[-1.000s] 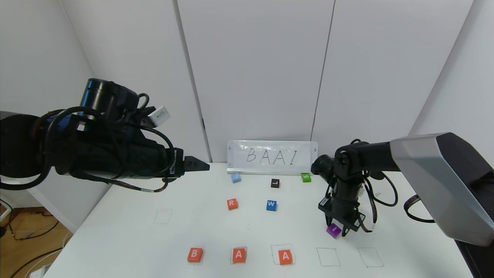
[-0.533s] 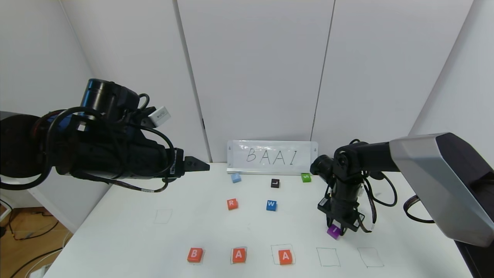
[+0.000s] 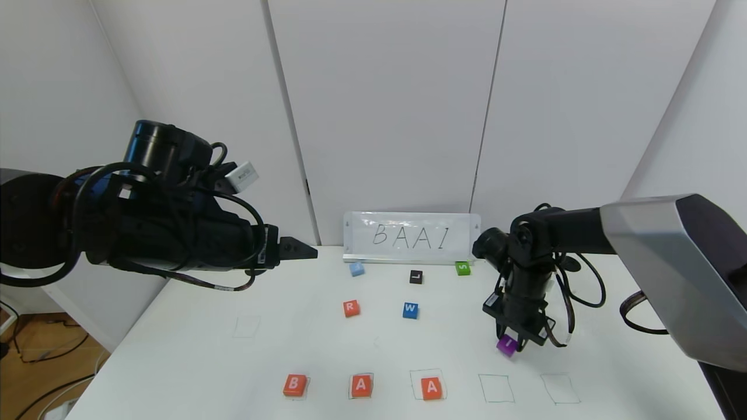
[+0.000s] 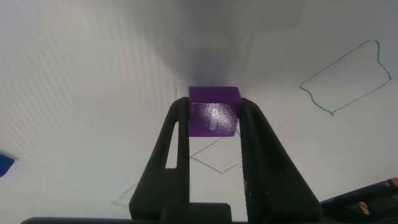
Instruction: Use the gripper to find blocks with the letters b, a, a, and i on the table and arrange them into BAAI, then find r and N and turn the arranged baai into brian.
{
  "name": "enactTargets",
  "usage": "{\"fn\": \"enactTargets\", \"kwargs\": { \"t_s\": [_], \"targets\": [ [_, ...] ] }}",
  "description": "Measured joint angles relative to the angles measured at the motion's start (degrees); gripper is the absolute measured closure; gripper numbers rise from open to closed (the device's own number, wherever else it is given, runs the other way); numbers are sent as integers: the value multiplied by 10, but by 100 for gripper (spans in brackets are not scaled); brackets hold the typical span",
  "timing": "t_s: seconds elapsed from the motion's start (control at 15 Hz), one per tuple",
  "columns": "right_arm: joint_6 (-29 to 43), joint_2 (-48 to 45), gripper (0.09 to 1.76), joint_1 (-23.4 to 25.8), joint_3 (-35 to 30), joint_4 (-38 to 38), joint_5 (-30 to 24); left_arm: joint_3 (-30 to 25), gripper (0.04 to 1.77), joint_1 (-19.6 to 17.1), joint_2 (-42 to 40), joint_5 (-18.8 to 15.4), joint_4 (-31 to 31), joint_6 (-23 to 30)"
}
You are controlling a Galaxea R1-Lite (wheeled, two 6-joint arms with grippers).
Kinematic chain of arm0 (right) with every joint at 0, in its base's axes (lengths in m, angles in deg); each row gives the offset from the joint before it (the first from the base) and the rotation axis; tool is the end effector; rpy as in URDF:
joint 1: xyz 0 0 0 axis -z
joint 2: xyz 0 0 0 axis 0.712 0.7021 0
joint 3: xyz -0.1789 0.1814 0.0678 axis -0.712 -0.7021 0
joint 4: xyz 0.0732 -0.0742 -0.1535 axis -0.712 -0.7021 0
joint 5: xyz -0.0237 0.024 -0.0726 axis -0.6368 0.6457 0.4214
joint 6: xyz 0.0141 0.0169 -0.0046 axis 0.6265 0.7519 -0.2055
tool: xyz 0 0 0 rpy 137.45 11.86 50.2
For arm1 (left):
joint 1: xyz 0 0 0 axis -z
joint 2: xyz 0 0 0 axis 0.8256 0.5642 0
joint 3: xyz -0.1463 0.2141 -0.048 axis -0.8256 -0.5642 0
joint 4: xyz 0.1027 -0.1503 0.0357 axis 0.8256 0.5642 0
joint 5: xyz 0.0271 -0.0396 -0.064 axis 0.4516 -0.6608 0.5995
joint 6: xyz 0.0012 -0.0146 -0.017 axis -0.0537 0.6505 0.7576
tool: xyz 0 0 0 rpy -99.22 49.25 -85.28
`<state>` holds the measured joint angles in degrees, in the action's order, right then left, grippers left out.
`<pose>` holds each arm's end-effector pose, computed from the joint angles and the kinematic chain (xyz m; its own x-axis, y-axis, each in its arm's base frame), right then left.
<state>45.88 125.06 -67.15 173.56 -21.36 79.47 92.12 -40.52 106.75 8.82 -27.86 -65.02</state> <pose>0.3625 0.1435 0.0435 0.0525 -0.0273 -0.9982 0.7203 0.6934 0.0189 0.2811 -0.0800 0.1852 0.6835 -0.3649 -0.6322 0.2617 0.9310 -0.2544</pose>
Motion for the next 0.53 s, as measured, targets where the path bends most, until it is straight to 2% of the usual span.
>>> {"fn": "enactTargets", "kwargs": {
  "t_s": [0.53],
  "targets": [
    [-100,-65,131,-10,-38,-15,4,0,9,0,0,0,0,0]
  ]
}}
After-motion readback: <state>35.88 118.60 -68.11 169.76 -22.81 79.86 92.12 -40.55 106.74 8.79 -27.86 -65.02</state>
